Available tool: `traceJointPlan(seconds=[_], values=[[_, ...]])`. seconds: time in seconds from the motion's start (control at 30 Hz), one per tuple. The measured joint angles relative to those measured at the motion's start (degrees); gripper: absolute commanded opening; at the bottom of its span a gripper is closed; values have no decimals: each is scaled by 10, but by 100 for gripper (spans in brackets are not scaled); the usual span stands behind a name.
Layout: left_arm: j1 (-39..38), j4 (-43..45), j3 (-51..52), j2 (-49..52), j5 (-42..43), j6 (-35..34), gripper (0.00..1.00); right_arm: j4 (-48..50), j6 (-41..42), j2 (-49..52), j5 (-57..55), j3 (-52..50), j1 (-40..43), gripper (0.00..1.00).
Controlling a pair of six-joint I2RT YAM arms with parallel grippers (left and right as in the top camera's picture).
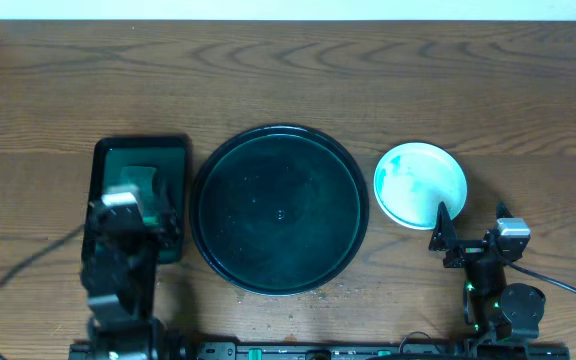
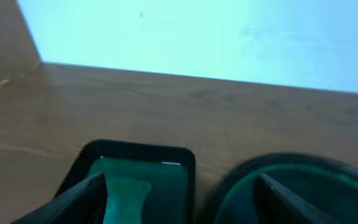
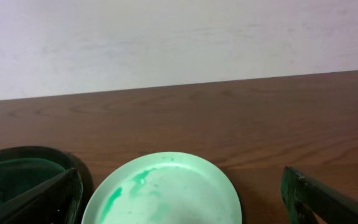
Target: Clean dirty plates on tray and stack at the side
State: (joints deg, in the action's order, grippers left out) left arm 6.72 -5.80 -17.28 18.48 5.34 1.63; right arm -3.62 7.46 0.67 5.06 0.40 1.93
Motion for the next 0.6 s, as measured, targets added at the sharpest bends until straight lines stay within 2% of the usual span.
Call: traceJointPlan(seconds=[0.27,0.6], values=[[-19,43,143,-159,-22,28,75,0,0,0,0,0,0,99],[-20,40,161,-178,-28,30,75,0,0,0,0,0,0,99]])
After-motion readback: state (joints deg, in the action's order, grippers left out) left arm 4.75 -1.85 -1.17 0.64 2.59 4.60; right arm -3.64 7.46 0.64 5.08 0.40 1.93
